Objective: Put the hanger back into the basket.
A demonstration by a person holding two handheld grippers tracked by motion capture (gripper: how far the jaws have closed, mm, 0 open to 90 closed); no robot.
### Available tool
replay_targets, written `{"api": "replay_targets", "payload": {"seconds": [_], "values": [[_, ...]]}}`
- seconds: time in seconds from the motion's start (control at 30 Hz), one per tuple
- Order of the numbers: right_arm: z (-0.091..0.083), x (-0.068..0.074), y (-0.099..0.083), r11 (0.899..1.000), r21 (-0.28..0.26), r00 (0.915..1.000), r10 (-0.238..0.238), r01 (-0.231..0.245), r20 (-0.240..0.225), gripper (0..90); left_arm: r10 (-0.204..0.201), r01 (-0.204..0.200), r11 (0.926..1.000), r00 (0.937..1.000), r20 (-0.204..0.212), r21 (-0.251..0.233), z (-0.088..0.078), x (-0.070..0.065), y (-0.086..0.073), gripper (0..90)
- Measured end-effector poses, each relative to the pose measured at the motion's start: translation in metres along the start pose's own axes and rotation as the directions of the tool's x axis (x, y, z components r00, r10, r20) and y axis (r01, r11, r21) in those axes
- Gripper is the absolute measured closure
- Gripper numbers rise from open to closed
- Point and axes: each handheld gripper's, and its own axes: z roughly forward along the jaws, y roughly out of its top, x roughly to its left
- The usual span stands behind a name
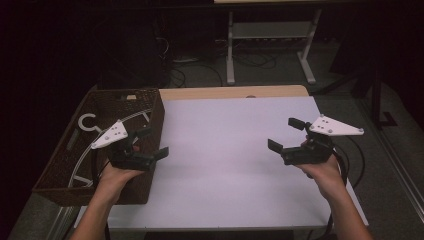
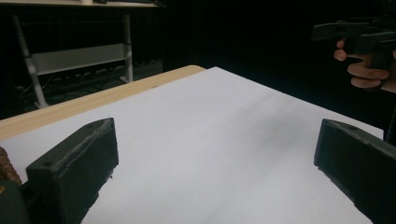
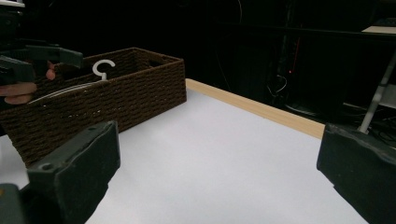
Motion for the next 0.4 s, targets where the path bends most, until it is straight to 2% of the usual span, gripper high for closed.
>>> {"api": "replay_targets", "payload": {"seconds": [0.2, 0.4], "values": [[-0.0005, -0.0004, 0.0001, 1.0, -0.004, 1.0, -0.001, 0.001, 0.001, 0.0, -0.014, 0.014, 0.9998, 0.9999, 0.008, -0.014, -0.0002, 0.0002, 0.0001, 0.0], [-0.0014, -0.0008, 0.0003, 1.0, -0.01, 1.0, -0.003, 0.003, 0.001, 0.0, -0.002, 0.002, 1.0, 0.9999, 0.011, -0.005, -0.0009, 0.0009, 0.0006, 0.0]]}}
